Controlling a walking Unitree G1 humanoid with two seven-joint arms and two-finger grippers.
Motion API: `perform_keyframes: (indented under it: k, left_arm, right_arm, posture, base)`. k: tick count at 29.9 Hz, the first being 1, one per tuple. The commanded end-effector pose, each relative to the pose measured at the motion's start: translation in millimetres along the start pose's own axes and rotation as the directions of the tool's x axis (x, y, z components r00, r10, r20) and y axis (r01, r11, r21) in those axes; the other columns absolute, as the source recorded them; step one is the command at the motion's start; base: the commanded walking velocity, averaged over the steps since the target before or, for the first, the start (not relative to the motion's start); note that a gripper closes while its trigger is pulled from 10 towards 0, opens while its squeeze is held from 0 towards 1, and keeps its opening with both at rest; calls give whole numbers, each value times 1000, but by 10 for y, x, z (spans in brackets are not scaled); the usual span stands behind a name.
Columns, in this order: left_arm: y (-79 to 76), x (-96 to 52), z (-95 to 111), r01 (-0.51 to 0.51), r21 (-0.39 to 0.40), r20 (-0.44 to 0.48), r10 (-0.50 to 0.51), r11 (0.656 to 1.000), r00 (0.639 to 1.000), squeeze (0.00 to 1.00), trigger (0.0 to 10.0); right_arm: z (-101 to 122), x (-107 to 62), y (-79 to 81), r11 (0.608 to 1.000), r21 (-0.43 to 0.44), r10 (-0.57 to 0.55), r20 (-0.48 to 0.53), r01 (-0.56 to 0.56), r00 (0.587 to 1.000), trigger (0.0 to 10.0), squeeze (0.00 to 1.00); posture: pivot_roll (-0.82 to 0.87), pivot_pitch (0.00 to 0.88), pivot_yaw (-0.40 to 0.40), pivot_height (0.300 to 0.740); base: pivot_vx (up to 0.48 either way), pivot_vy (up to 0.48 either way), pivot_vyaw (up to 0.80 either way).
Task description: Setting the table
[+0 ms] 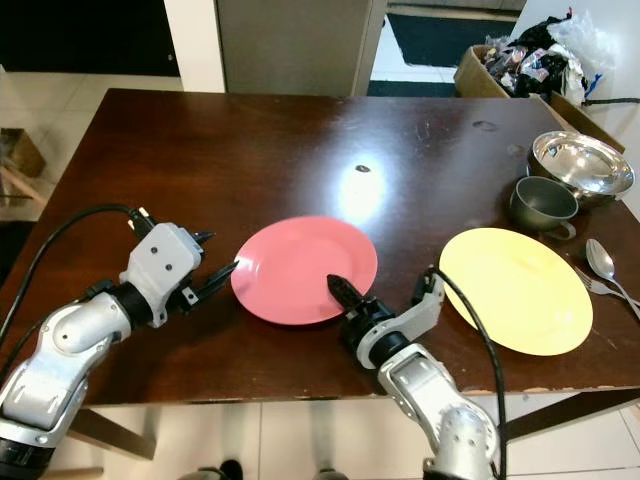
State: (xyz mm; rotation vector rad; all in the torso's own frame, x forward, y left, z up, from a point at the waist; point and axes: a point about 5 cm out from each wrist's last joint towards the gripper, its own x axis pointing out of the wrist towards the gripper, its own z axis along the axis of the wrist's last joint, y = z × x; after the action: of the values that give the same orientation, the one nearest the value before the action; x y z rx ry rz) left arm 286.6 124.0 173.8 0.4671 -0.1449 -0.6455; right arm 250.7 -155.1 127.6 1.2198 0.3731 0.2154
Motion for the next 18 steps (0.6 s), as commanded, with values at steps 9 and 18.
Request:
perform_keyframes:
  k: [9,18]
  left_arm:
    - [-69,12,-29,21,3,1,-21,1000,1000,0,10000]
    - [-116,69,-34,30,-5,8,-30,1000,1000,0,10000]
  right_arm:
    - [-223,-634,10,994,24,-101,-70,103,992,10000,0]
    - [183,-652,17,864,-475,-162,51,166,986,10000,0]
  posture:
    - [-160,79,0,740]
    - [-175,69,13,740]
  base:
    - [0,0,0]
    - [0,0,0]
